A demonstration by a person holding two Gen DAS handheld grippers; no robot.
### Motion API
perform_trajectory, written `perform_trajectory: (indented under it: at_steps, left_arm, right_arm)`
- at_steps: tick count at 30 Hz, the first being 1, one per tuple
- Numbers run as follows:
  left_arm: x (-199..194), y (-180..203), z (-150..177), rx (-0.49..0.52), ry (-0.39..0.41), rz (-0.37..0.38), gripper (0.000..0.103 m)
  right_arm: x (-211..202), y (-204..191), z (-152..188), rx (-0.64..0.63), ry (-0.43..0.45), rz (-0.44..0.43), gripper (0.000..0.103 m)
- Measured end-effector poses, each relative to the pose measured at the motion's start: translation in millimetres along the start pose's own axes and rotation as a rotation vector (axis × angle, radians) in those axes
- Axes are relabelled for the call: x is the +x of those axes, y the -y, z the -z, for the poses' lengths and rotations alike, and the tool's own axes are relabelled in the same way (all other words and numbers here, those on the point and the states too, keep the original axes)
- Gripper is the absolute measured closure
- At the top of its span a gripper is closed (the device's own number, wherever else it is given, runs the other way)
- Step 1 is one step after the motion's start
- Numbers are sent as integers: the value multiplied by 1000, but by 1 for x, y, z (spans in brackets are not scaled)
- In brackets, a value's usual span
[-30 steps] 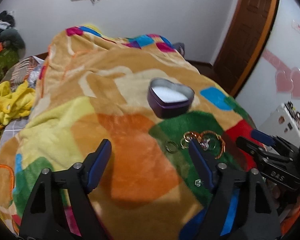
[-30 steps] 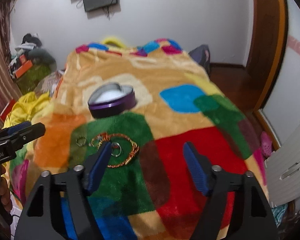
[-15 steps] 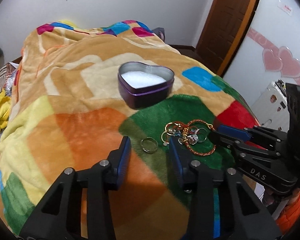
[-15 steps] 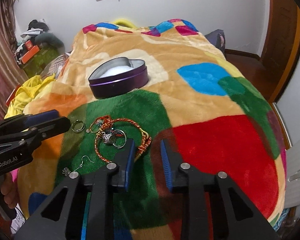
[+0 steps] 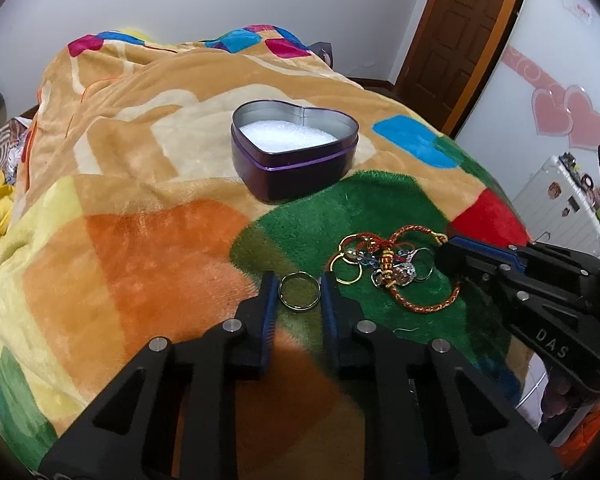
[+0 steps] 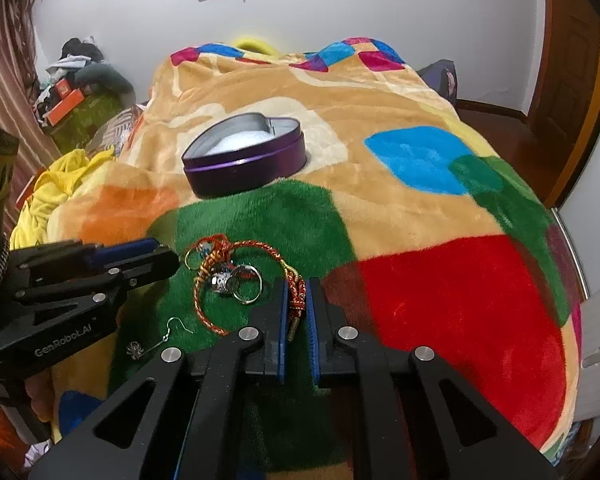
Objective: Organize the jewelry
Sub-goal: 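Grasp the orange braided bracelet with the right tool while the left tool grasps a silver ring, then carry the bracelet into the heart tin and open the right tool while the left tool drops its ring there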
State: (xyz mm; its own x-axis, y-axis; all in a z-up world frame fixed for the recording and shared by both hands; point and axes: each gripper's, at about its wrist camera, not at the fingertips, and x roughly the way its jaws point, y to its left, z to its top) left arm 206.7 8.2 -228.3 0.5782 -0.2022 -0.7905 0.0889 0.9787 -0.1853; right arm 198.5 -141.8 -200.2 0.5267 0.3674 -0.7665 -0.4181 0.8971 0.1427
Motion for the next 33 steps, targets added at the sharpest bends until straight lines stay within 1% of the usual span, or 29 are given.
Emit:
perform_trajectory:
  at_steps: [5,12,20,26,33]
  left_arm:
    - [-7,2,0,2,14,-8,82]
    - [-27,-3,-1,-24,54,-9,82]
    - [-57,-4,-10,-21,132,-19,82]
    - [-75,-6,-23,-18,193,-23,82]
    - [-86,-9,-38,-18,242,-31,82]
  right_arm:
    - [-13,-1,-7,3,37,5,95]
    - [-31,-9,-18,-5,97,11,95]
    - [-48,-21,-29,-21,162,25,95]
    - [-56,-26,-40,-33,205,36,95]
    - [-56,-31,-55,-43,242,39,95]
